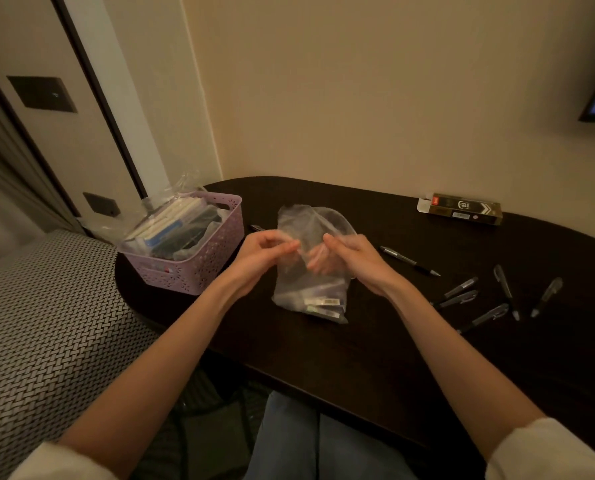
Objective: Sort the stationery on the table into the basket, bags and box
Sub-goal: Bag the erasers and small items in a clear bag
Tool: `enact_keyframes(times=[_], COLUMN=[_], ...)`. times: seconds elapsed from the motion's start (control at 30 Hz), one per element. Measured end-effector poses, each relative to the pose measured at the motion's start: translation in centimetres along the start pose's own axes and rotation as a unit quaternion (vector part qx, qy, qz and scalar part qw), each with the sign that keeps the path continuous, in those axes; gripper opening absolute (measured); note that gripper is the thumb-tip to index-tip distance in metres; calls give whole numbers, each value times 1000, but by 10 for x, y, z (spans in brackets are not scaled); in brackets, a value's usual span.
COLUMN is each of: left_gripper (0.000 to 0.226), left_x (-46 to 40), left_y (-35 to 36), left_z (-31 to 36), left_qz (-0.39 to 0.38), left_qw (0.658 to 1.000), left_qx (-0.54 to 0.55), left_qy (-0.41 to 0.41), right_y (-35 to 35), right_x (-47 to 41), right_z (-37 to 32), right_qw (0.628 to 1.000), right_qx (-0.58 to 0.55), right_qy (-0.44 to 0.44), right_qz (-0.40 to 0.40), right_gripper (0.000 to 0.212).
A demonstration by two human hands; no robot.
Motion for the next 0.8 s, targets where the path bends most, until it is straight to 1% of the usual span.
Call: enact_keyframes(times=[0.1, 0.17, 0.27, 0.37, 0.43, 0.5, 0.57, 0.6, 0.63, 0.7, 0.77, 0.8], left_gripper=[11, 11, 14, 17, 17, 16, 16, 23, 35, 57, 69, 69], left_x=[8, 14, 16, 12, 8, 7, 7, 8, 10, 12, 14, 15], left_y=[5, 9, 8, 0, -6, -8, -6, -4, -1, 4, 7, 9], left_z=[10, 12, 4, -11, -21, -27, -30, -31, -33, -40, -47, -50], left_qz=[-16, -10, 23, 72, 101, 113, 107, 99, 86, 40, -7, -21], left_qw=[1000, 1000, 1000, 997, 994, 993, 994, 994, 995, 996, 994, 993], left_qx=[14, 14, -1, -17, -5, 2, 7, 11, 15, 1, -34, -55], left_qy=[15, 14, 1, -24, -40, -42, -37, -42, -52, -83, -100, -101], right_y=[-6, -8, -4, -6, -8, -9, -9, -10, -11, -14, -15, -14], right_x=[-4, -7, -7, -5, -2, 1, 4, 5, 5, 6, 7, 7], right_z=[-4, -1, 11, 27, 35, 42, 47, 48, 49, 49, 47, 47], right_qw=[999, 997, 992, 988, 987, 988, 993, 994, 995, 993, 992, 992], right_qx=[-46, -77, -105, -127, -121, -104, -67, -52, -48, -58, -64, -70], right_qy=[3, 26, 67, 91, 100, 107, 99, 92, 86, 75, 70, 72], right_qz=[-10, -18, -23, 12, 34, 33, 21, 23, 34, 66, 82, 82], right_gripper=[40, 39, 38, 37, 37, 35, 32, 29, 25, 20, 19, 19])
Point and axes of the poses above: each hand's wrist, its own x-axis away from the middle knuckle, its own y-axis out of the palm, z = x × y, the point moved 6 cm from there along -x, towards the middle knuckle, and after that the axes turned 4 degrees about -x, right-handed, at the moved point
